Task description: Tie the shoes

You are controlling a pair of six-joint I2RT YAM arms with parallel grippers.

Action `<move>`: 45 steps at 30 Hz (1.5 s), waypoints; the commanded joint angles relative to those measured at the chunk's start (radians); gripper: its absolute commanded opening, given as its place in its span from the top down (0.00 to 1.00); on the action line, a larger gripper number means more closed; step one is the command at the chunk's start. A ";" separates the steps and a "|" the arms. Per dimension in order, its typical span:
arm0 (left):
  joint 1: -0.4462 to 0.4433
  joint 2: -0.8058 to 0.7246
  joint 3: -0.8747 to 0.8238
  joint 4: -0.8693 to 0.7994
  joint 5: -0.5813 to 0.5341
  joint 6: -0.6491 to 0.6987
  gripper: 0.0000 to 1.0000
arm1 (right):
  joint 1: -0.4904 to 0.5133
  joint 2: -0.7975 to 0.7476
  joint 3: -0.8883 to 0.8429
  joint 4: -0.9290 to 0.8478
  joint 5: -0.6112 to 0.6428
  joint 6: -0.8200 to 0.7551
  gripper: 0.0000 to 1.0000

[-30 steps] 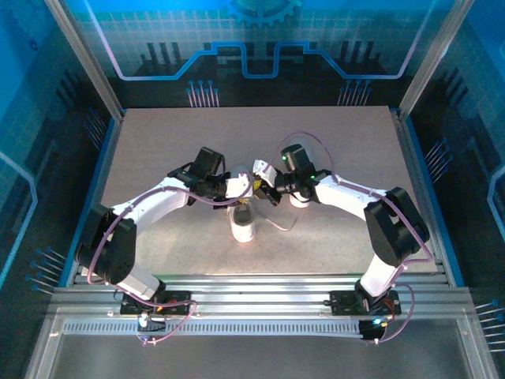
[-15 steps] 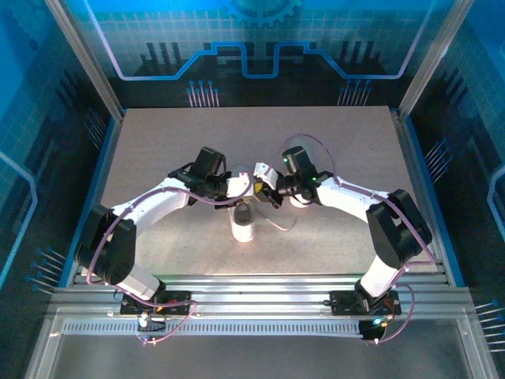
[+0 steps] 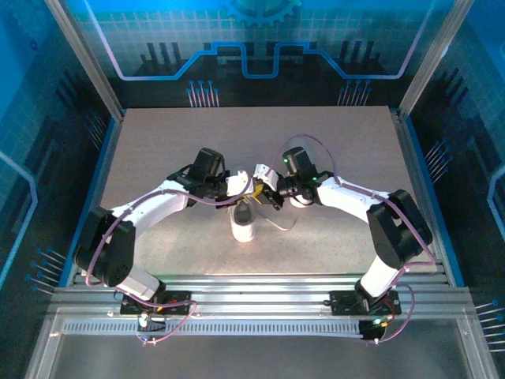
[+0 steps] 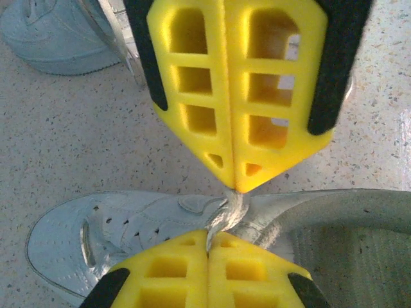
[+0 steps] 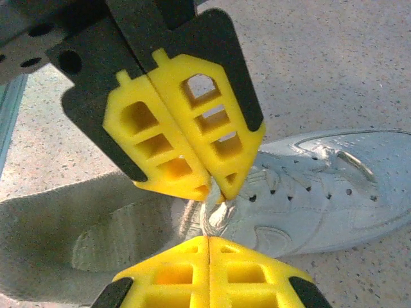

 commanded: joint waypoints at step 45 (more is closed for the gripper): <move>-0.001 -0.083 -0.116 0.193 0.023 -0.017 1.00 | -0.127 0.125 0.171 0.028 -0.242 0.316 0.69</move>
